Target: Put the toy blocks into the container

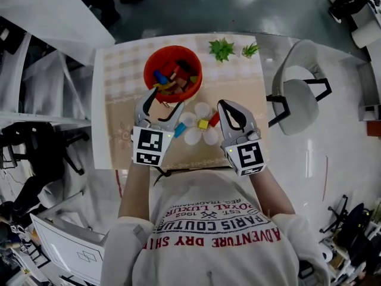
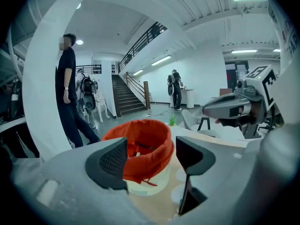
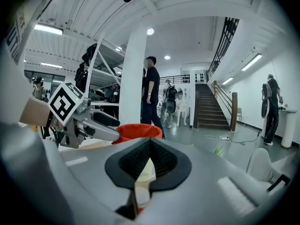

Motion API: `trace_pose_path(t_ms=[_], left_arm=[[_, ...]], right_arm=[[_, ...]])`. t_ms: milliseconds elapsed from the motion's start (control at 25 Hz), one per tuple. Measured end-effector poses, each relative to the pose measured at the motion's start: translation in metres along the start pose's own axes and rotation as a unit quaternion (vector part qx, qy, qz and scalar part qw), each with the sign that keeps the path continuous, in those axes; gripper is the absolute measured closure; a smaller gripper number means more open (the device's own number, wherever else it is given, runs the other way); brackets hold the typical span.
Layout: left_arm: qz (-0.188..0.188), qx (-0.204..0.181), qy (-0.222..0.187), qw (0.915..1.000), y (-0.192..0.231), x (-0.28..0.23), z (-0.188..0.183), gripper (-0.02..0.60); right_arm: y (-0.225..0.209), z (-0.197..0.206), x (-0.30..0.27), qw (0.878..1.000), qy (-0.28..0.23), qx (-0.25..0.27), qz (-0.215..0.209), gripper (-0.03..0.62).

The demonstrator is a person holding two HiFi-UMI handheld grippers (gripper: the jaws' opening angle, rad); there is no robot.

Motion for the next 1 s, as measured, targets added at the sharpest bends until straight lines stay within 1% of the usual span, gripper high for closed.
trace_pose_path(t_ms=[120,240,280,440,560,760,800,840,1000], left_arm=[[0.008,0.004,-0.001,1.0000,-0.011,0.012,0.014,0.258],[0.016,0.018,-0.012,0.9996,-0.021,0.023,0.034,0.259],[0.020,0.023,-0.010,0.9995,-0.026,0.025,0.044,0.259],[0.034,0.026,0.045,0.9980,-0.042,0.018,0.095,0.262],[0.052,0.040,0.082,0.9945,-0.054,0.009,0.126,0.262],[0.077,0.043,0.124,0.9884,-0.069,-0.010,0.159,0.262],[0.083,0.040,0.133,0.9868,-0.073,-0.014,0.166,0.276],[0.089,0.037,0.143,0.9851,-0.076,-0.019,0.173,0.304],[0.107,0.033,0.178,0.9777,-0.084,-0.032,0.193,0.311]], right_arm=[[0.008,0.014,-0.002,1.000,0.016,-0.010,-0.010,0.592],[0.016,0.026,-0.004,0.999,0.029,-0.027,-0.020,0.592],[0.018,0.028,-0.004,0.999,0.029,-0.033,-0.023,0.592],[0.023,0.043,-0.009,0.998,0.040,-0.042,-0.029,0.592],[0.025,0.055,-0.011,0.997,0.053,-0.045,-0.032,0.592],[0.027,0.071,-0.011,0.996,0.070,-0.045,-0.032,0.592],[0.026,0.074,-0.011,0.996,0.073,-0.045,-0.031,0.592],[0.026,0.077,-0.011,0.996,0.077,-0.045,-0.030,0.592],[0.021,0.087,-0.010,0.995,0.085,-0.054,-0.024,0.592]])
Point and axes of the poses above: the fingertips, and each gripper's own axes: x backward along the fingers, y to its left, z out of its underside, the point moved 2 cm from there along x, backward along the fingers, and after that the axes turned 6 degrees about y, right-handed, at the moved point
